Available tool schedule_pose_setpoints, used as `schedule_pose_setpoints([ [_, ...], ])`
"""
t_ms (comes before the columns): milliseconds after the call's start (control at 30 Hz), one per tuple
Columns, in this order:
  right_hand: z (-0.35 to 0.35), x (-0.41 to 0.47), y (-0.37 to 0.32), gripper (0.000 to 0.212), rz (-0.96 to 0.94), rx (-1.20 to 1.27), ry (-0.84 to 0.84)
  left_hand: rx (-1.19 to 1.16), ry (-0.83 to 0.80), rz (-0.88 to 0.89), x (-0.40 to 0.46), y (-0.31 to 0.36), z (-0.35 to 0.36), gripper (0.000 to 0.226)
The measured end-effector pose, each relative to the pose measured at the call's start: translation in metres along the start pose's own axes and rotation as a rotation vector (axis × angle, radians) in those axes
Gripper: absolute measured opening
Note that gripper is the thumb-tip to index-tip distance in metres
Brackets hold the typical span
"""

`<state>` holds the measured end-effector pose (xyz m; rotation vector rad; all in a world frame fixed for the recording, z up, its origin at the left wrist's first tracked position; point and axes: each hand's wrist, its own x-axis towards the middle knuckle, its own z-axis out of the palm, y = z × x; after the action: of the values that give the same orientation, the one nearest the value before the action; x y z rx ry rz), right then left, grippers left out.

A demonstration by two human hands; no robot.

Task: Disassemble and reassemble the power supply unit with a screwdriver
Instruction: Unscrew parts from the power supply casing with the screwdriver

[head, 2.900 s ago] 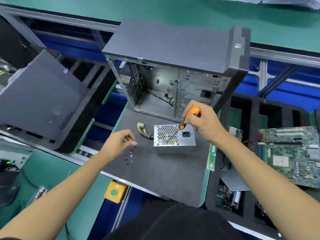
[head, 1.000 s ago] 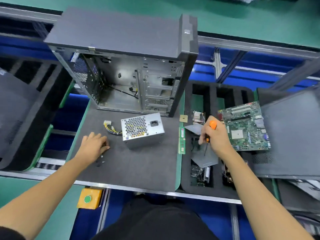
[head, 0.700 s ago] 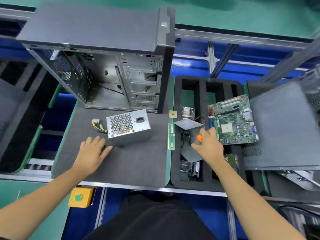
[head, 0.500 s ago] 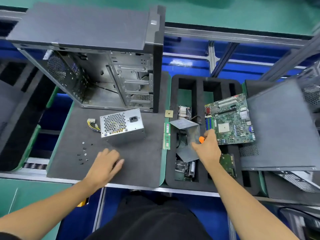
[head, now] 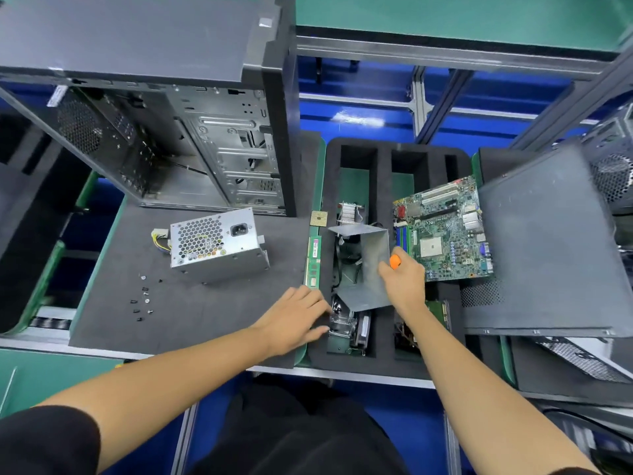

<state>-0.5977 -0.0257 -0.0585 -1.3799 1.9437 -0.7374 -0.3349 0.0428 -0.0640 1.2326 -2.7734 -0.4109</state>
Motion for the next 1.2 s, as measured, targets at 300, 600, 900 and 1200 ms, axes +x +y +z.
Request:
schedule_pose_setpoints([
  [300, -0.055, 0.055, -0.036, 0.018, 0.105, 0.284, -0.022, -0.044, -0.083, -0.005, 0.019, -0.01, -0.002, 0.041],
  [600, -0.062, 0.125, -0.087, 0.031, 0.069, -0.108, -0.165, -0.059, -0.08, 0.058, 0.055, -0.016, -0.006, 0.024],
  [900, -0.027, 0.129, -0.125, 0.02, 0.086, -0.215, -0.289, -0.137, -0.328, 0.105, 0.094, -0.03, -0.002, 0.022],
  [1200, -0.018, 0.139, -0.131, 0.011, 0.094, -0.283, -0.251, 0.277, -0.702, 0.257, 0.157, -0.004, 0.003, 0.011],
])
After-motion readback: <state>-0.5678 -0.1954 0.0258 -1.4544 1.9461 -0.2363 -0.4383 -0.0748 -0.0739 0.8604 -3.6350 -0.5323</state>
